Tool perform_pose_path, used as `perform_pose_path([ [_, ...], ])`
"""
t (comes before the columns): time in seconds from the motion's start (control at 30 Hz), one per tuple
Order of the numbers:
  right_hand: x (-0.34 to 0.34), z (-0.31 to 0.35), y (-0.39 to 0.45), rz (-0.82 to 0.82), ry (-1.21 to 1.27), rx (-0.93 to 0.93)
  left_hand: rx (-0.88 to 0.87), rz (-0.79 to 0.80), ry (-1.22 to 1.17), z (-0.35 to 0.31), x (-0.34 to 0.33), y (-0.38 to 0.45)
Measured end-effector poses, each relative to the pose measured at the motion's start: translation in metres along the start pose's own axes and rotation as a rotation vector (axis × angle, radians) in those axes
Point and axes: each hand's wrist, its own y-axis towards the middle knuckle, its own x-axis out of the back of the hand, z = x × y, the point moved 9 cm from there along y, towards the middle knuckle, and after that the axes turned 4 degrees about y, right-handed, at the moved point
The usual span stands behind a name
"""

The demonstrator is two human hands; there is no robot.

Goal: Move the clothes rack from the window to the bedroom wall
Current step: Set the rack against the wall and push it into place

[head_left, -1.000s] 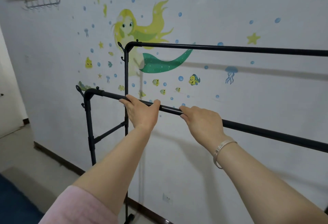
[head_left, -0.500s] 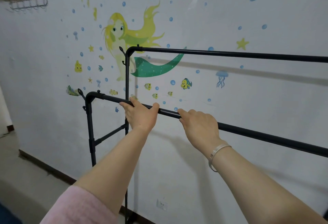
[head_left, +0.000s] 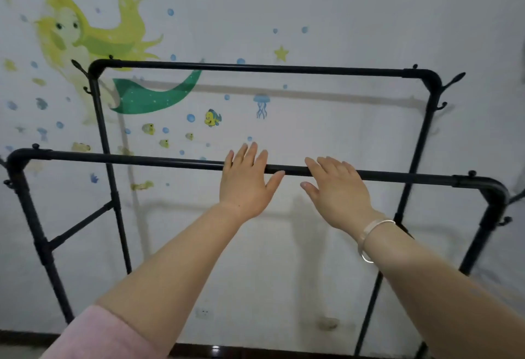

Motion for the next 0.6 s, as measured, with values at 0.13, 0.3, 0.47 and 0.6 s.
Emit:
perform_pose_path([
  [0.13, 0.014, -0.08, -0.028, 0.007, -0.069, -0.12, -0.271, -0.01, -0.031, -0.091, -0.005, 0.008],
  [0.3, 0.024, -0.156, -0.043, 0.032, -0.138, -0.19, -0.345, -0.022, 0.023, -0.152, -0.011, 0.03],
  [0.47, 0.034, -0.209, -0.03, 0.073, -0.238, -0.243, -0.324, 0.142, 0.111, -0.181, -0.033, 0.062],
  [0.6, 0.025, -0.217, -0.007, 0.114, -0.366, -0.169, -0.296, 0.092, 0.143, -0.179, -0.038, 0.075],
])
